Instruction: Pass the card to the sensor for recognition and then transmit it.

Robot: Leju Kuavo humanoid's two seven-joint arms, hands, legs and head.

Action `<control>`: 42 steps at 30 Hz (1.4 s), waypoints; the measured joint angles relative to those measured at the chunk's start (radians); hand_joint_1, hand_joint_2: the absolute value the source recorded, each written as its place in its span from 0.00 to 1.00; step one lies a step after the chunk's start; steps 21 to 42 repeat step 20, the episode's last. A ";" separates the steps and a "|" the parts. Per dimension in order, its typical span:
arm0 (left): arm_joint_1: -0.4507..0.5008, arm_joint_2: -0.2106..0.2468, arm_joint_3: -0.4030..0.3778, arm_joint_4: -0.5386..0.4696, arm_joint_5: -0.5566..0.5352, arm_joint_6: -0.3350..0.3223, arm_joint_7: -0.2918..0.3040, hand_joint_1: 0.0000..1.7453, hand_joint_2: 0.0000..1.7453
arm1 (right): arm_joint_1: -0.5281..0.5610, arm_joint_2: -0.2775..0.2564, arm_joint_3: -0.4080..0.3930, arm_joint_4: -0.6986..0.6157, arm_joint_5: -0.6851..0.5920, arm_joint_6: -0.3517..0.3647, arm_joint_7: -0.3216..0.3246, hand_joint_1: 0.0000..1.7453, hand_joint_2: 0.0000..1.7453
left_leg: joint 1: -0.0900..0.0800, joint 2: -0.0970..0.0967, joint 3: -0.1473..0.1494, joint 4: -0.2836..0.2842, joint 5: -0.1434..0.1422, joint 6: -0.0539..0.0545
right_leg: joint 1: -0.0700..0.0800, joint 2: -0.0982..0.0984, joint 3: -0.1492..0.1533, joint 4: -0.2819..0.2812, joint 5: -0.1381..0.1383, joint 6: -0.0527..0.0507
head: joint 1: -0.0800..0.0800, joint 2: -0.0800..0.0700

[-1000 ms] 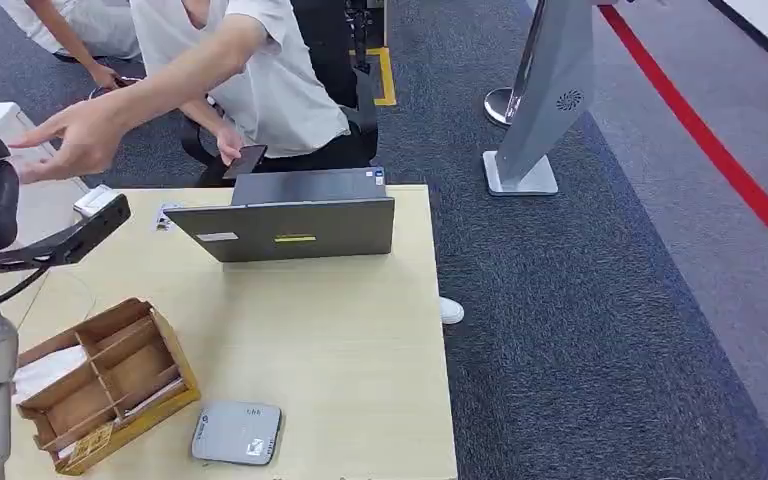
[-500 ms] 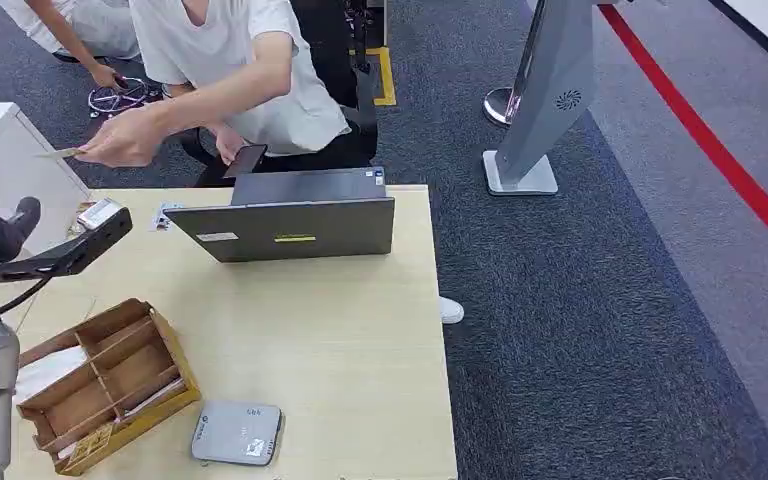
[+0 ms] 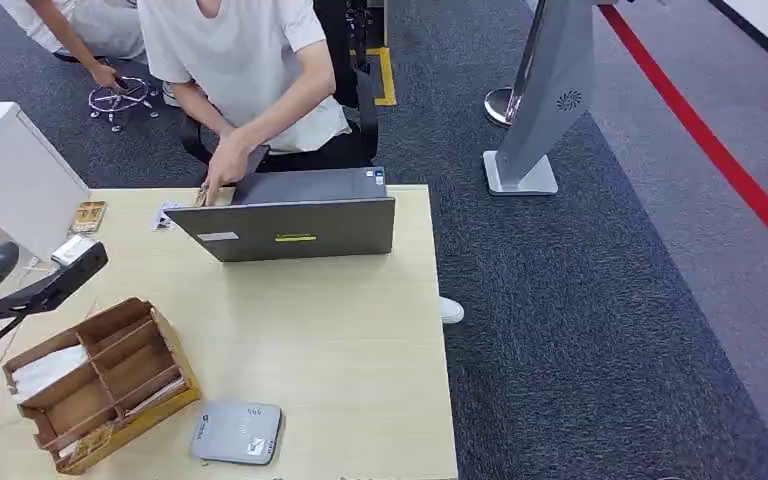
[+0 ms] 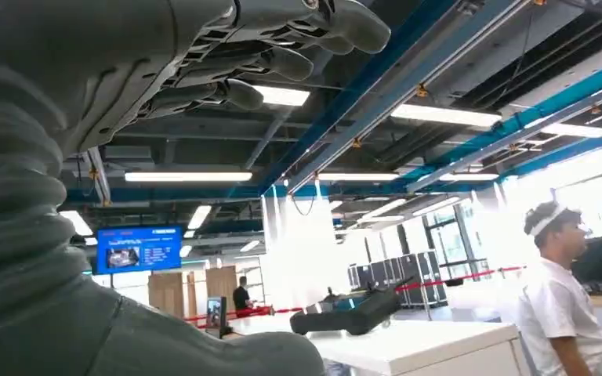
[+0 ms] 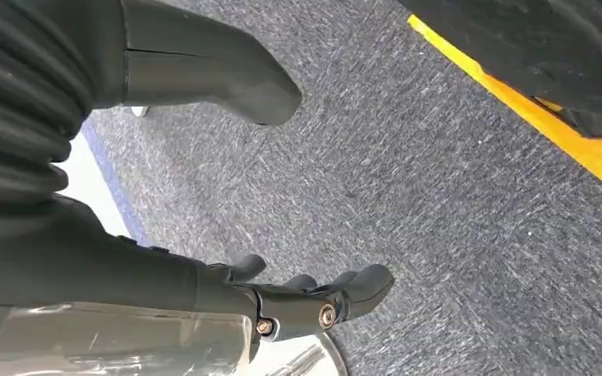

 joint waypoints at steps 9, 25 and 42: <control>0.112 0.032 0.170 -0.016 0.007 0.062 -0.085 0.00 1.00 | 0.023 0.003 0.008 -0.029 0.000 0.024 0.062 0.00 1.00 | 0.000 0.004 0.000 -0.001 0.000 0.000 | 0.000 0.004 0.000 0.001 0.000 0.000 | 0.000 0.000; 0.302 0.077 0.882 0.097 0.211 0.092 -0.123 0.00 1.00 | 0.053 0.018 0.008 -0.122 0.000 0.079 0.100 0.00 1.00 | 0.002 0.008 0.000 -0.004 -0.003 -0.004 | 0.002 0.008 -0.001 0.001 -0.003 -0.004 | 0.000 0.000; 0.302 0.077 0.882 0.097 0.211 0.092 -0.123 0.00 1.00 | 0.053 0.018 0.008 -0.122 0.000 0.079 0.100 0.00 1.00 | 0.002 0.008 0.000 -0.004 -0.003 -0.004 | 0.002 0.008 -0.001 0.001 -0.003 -0.004 | 0.000 0.000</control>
